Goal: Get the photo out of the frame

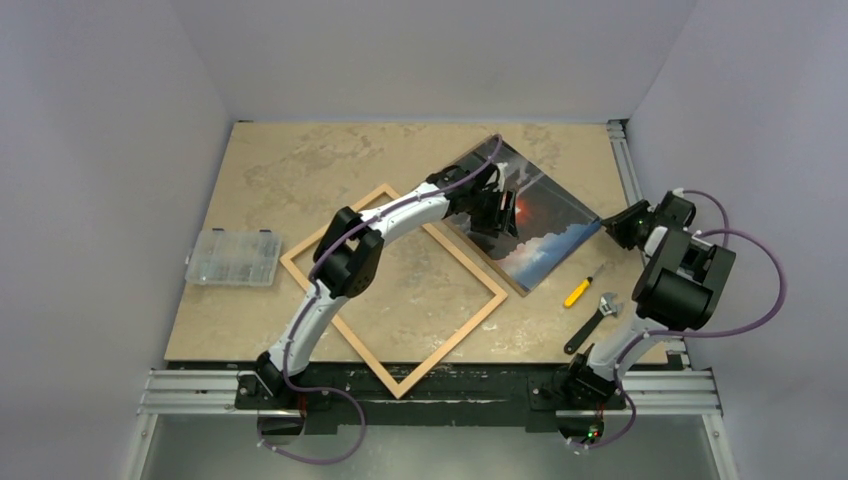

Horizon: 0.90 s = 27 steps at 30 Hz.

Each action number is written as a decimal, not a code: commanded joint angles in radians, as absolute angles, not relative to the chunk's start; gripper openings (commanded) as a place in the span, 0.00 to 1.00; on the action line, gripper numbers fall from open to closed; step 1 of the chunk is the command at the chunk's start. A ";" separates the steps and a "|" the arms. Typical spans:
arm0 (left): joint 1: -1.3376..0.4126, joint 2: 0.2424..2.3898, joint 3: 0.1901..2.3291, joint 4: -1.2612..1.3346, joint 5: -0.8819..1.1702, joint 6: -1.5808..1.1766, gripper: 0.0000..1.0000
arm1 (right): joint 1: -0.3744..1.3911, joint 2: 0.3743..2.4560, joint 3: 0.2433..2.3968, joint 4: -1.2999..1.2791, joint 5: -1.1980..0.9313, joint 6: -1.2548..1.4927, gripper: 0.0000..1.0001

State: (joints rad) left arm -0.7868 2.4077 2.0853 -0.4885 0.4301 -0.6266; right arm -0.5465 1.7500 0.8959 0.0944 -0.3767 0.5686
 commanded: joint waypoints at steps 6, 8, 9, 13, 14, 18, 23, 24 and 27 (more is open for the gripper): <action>-0.779 2.430 2.123 -0.497 0.412 -0.613 0.56 | -0.576 1.856 0.973 0.196 -0.416 0.615 0.28; -0.778 2.433 2.123 -0.496 0.414 -0.615 0.56 | -0.578 1.872 0.974 0.220 -0.422 0.623 0.28; -0.778 2.434 2.123 -0.496 0.414 -0.614 0.56 | -0.578 1.880 0.976 0.230 -0.429 0.625 0.28; -0.778 2.439 2.123 -0.497 0.415 -0.614 0.56 | -0.579 1.907 0.971 0.281 -0.457 0.646 0.25; -0.778 2.439 2.123 -0.497 0.416 -0.616 0.57 | -0.579 1.911 0.971 0.288 -0.464 0.650 0.24; -0.778 2.442 2.123 -0.494 0.418 -0.616 0.56 | -0.579 1.903 0.958 0.309 -0.477 0.659 0.17; -0.778 2.449 2.120 -0.494 0.421 -0.618 0.56 | -0.580 1.898 0.949 0.327 -0.499 0.667 0.12; -0.778 2.448 2.119 -0.495 0.420 -0.616 0.56 | -0.579 1.893 0.943 0.330 -0.499 0.667 0.12; -0.778 2.450 2.117 -0.495 0.418 -0.616 0.56 | -0.578 1.890 0.935 0.342 -0.515 0.670 0.09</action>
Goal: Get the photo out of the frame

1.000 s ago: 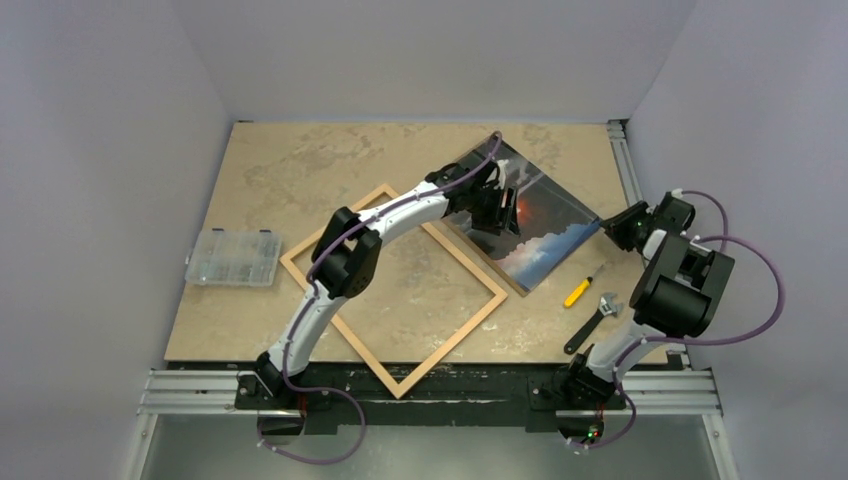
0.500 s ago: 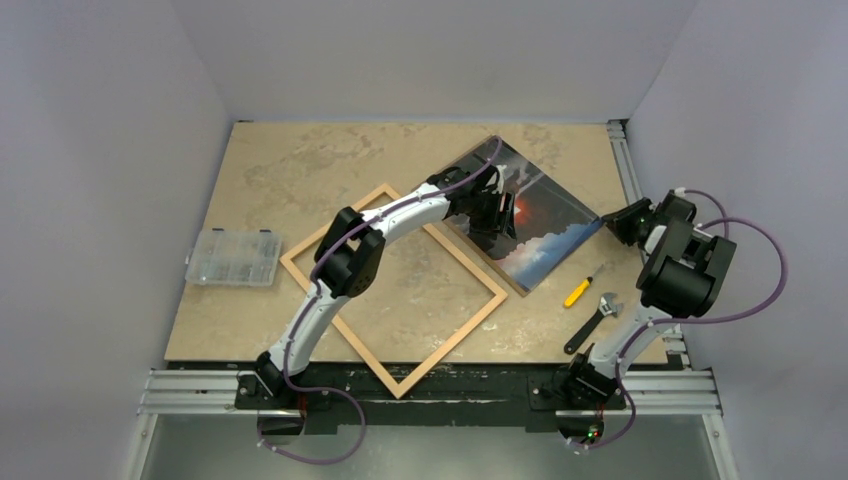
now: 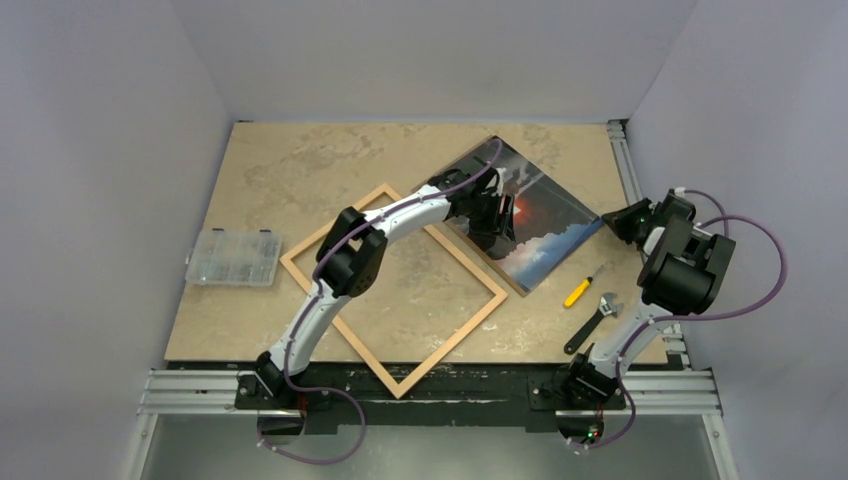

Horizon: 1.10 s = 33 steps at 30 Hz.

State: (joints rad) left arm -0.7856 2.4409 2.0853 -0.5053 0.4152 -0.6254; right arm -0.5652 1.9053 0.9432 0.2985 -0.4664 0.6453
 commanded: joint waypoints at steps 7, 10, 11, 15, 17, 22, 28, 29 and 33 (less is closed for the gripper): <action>-0.778 2.458 2.121 -0.488 0.420 -0.621 0.56 | -0.579 1.882 0.914 0.337 -0.533 0.669 0.08; -0.778 2.463 2.124 -0.487 0.423 -0.624 0.56 | -0.579 1.896 0.909 0.341 -0.549 0.678 0.10; -0.777 2.463 2.124 -0.488 0.425 -0.626 0.56 | -0.579 1.900 0.907 0.341 -0.552 0.679 0.10; -0.778 2.466 2.125 -0.489 0.426 -0.626 0.56 | -0.579 1.893 0.899 0.343 -0.552 0.678 0.06; -0.778 2.468 2.126 -0.488 0.426 -0.626 0.56 | -0.579 1.876 0.904 0.320 -0.541 0.668 0.05; -0.778 2.469 2.129 -0.489 0.431 -0.632 0.57 | -0.579 1.816 0.938 0.193 -0.469 0.623 0.00; -0.778 2.461 2.133 -0.479 0.448 -0.660 0.57 | -0.570 1.707 0.984 -0.029 -0.317 0.558 0.00; -0.778 2.458 2.132 -0.476 0.450 -0.668 0.57 | -0.565 1.690 0.992 -0.054 -0.302 0.547 0.00; -0.778 2.445 2.121 -0.454 0.479 -0.704 0.58 | -0.556 1.628 1.025 -0.151 -0.235 0.496 0.00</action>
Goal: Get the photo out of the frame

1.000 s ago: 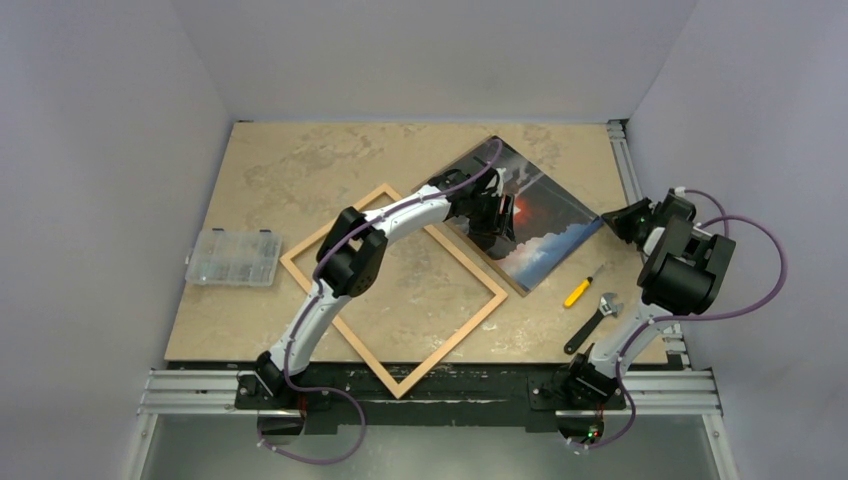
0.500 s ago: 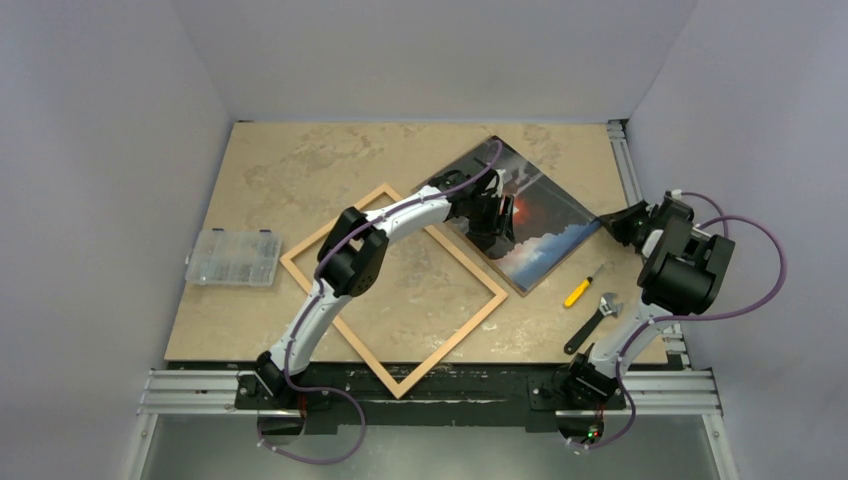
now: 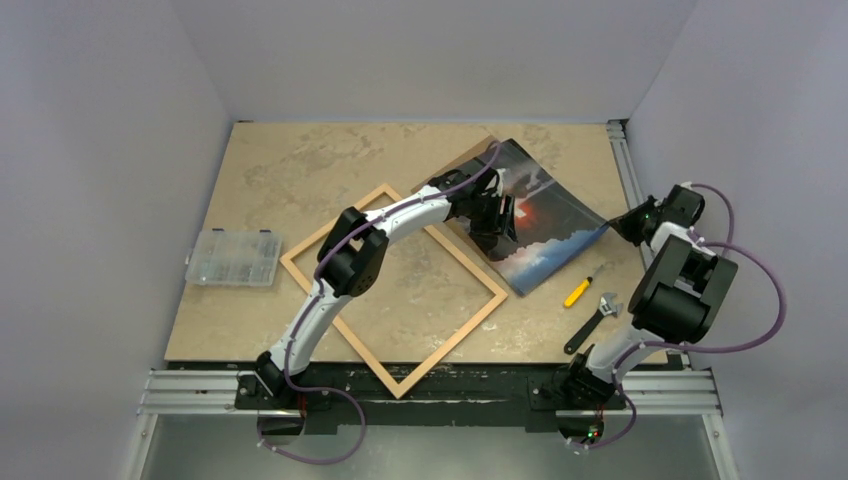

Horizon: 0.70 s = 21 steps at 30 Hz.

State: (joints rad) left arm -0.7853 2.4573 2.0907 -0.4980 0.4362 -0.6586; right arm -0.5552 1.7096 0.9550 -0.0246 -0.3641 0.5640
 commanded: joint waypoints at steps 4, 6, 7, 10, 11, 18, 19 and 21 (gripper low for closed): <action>-0.778 2.409 2.109 -0.440 0.509 -0.720 0.61 | -0.526 1.607 1.066 -0.190 -0.216 0.462 0.00; -0.778 2.385 2.108 -0.438 0.518 -0.722 0.62 | -0.501 1.622 1.100 -0.222 -0.185 0.441 0.00; -0.777 2.371 2.108 -0.437 0.522 -0.724 0.63 | -0.491 1.625 1.111 -0.233 -0.170 0.436 0.00; -0.775 2.337 2.104 -0.441 0.531 -0.724 0.63 | -0.472 1.625 1.139 -0.271 -0.127 0.424 0.00; -0.774 2.327 2.103 -0.442 0.532 -0.724 0.63 | -0.469 1.626 1.149 -0.283 -0.120 0.420 0.00; -0.766 2.264 2.100 -0.442 0.575 -0.751 0.64 | -0.421 1.632 1.188 -0.339 -0.049 0.376 0.00; -0.764 2.245 2.097 -0.442 0.582 -0.753 0.65 | -0.412 1.631 1.189 -0.344 -0.033 0.372 0.00; -0.763 2.210 2.087 -0.442 0.588 -0.754 0.65 | -0.405 1.631 1.198 -0.359 -0.012 0.368 0.00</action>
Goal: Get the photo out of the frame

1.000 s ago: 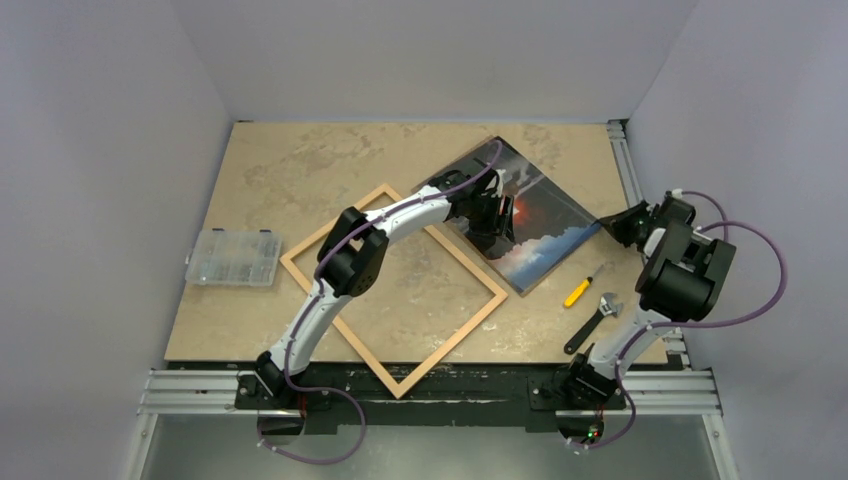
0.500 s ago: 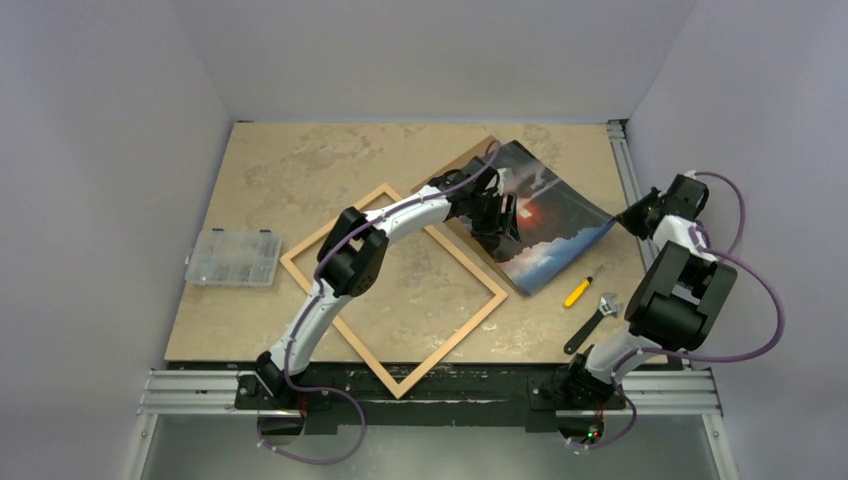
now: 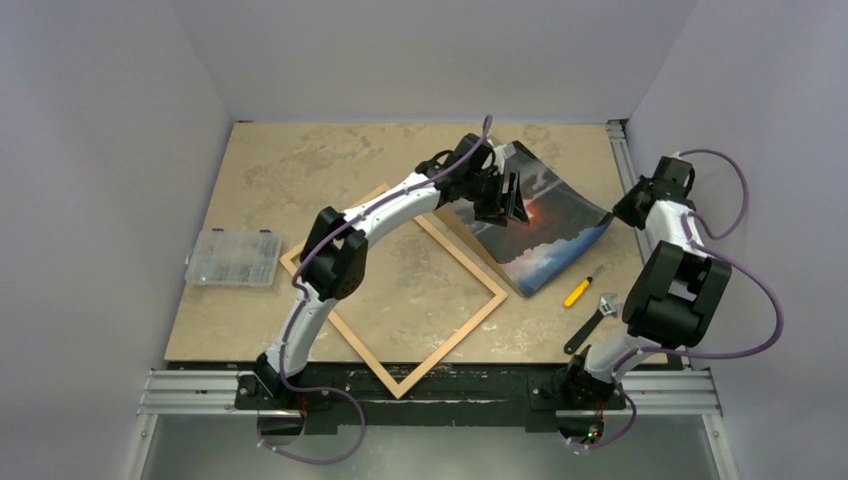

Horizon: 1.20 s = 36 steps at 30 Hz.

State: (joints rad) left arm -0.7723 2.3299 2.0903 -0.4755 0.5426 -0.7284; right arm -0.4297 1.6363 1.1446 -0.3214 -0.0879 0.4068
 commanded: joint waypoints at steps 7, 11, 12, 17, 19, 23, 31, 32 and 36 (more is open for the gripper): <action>-0.746 2.030 1.974 -0.451 0.592 -0.726 0.66 | -0.364 1.639 1.284 -0.486 0.090 0.336 0.00; -0.741 1.916 1.890 -0.452 0.590 -0.705 0.65 | -0.353 1.614 1.325 -0.567 0.173 0.323 0.00; -0.741 1.894 1.868 -0.450 0.590 -0.704 0.65 | -0.352 1.603 1.331 -0.583 0.189 0.317 0.00; -0.738 1.798 1.754 -0.418 0.618 -0.726 0.65 | -0.350 1.543 1.332 -0.606 0.203 0.281 0.00; -0.738 1.765 1.730 -0.414 0.619 -0.729 0.65 | -0.347 1.541 1.344 -0.618 0.211 0.274 0.00; -0.738 1.715 1.716 -0.425 0.619 -0.722 0.65 | -0.347 1.523 1.366 -0.652 0.267 0.275 0.00; -0.736 1.623 1.695 -0.478 0.617 -0.684 0.65 | -0.345 1.439 1.465 -0.724 0.362 0.277 0.00; -0.735 1.614 1.692 -0.484 0.617 -0.680 0.65 | -0.345 1.432 1.488 -0.743 0.362 0.278 0.00; -0.722 1.576 1.681 -0.508 0.629 -0.659 0.65 | -0.345 1.390 1.613 -0.818 0.342 0.274 0.00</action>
